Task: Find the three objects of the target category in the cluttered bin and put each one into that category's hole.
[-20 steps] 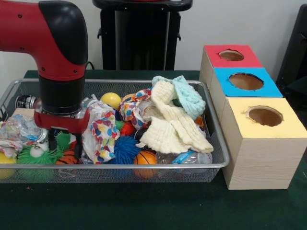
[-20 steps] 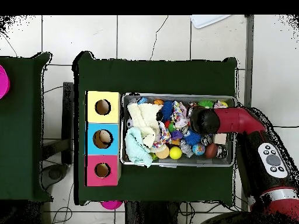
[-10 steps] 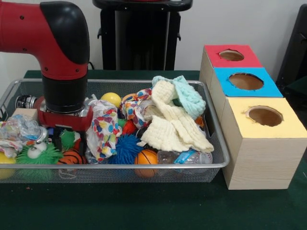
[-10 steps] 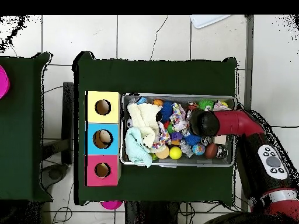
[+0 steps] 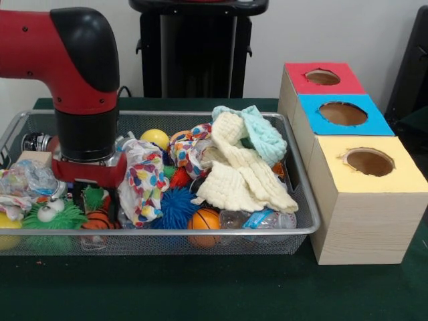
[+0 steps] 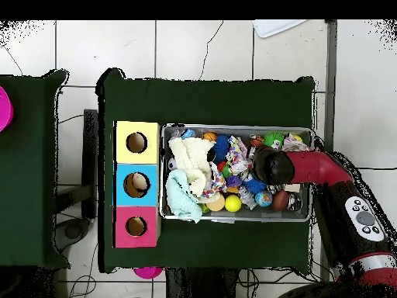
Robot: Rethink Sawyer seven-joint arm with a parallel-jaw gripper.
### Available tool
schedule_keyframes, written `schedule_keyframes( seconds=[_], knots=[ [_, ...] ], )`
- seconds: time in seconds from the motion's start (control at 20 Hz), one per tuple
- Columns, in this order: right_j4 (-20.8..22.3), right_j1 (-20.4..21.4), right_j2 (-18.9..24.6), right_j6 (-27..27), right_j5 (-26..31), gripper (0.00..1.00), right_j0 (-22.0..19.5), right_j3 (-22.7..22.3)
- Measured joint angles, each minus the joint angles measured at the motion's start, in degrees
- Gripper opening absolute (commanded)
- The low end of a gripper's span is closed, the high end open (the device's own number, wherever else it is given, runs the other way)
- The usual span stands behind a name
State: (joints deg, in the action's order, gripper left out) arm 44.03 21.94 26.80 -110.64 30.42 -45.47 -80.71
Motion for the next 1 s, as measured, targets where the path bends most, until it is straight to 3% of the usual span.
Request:
schedule_keyframes(
  seconds=[0.95,1.0],
  knots=[
    [1.02,-3.81,-0.01,0.00,-13.40,1.00,-1.28,-0.57],
    [1.09,-3.81,-0.02,0.01,-13.53,0.00,-1.30,-0.62]
  ],
)
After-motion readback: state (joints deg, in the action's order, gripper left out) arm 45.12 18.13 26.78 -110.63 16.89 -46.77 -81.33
